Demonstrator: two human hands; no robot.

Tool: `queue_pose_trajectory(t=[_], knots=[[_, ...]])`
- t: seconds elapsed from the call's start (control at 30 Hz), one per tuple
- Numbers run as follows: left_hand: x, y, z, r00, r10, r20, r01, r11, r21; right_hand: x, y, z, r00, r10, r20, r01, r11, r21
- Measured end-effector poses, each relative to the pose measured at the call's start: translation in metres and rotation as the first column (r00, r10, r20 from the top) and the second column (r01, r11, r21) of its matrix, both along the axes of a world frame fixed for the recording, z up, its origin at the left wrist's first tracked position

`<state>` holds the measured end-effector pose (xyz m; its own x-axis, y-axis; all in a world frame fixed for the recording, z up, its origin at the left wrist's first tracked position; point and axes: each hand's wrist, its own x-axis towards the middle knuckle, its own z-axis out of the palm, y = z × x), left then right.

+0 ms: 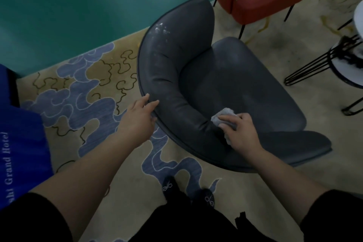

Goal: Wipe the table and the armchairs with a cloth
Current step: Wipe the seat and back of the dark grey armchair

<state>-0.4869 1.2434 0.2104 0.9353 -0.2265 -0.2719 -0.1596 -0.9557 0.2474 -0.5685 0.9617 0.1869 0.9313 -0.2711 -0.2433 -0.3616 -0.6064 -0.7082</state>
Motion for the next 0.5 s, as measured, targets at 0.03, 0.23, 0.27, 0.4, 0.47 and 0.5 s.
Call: queue_pose_trajectory(t=[0.03,0.23,0.27,0.4,0.47,0.5], knots=[[0.003,0.0,0.002,1.0,0.008,0.011,-0.008,1.0,-0.011,0.003,0.002,0.0,1.0,-0.001,0.006,0.001,1.0,0.005],[0.028,0.005,0.003,0.998,0.025,0.051,-0.021,0.997,-0.075,0.025,0.041,-0.012,0.997,0.078,-0.019,-0.075,0.992,0.106],[0.034,0.008,0.002,0.999,0.019,0.045,-0.015,0.996,-0.088,0.03,0.052,-0.015,0.993,0.116,-0.022,-0.113,0.987,0.116],[0.064,0.029,-0.005,0.998,-0.051,0.032,0.054,0.992,-0.116,0.063,0.099,-0.021,0.994,0.111,0.018,-0.113,0.985,0.128],[0.083,0.045,-0.007,0.994,-0.1,0.04,0.104,0.987,-0.121,0.084,0.122,-0.02,0.997,0.064,0.04,-0.07,0.986,0.149],[0.094,0.053,-0.008,0.992,-0.12,0.039,0.124,0.985,-0.12,0.094,0.131,-0.019,0.998,0.04,0.046,-0.047,0.986,0.158]])
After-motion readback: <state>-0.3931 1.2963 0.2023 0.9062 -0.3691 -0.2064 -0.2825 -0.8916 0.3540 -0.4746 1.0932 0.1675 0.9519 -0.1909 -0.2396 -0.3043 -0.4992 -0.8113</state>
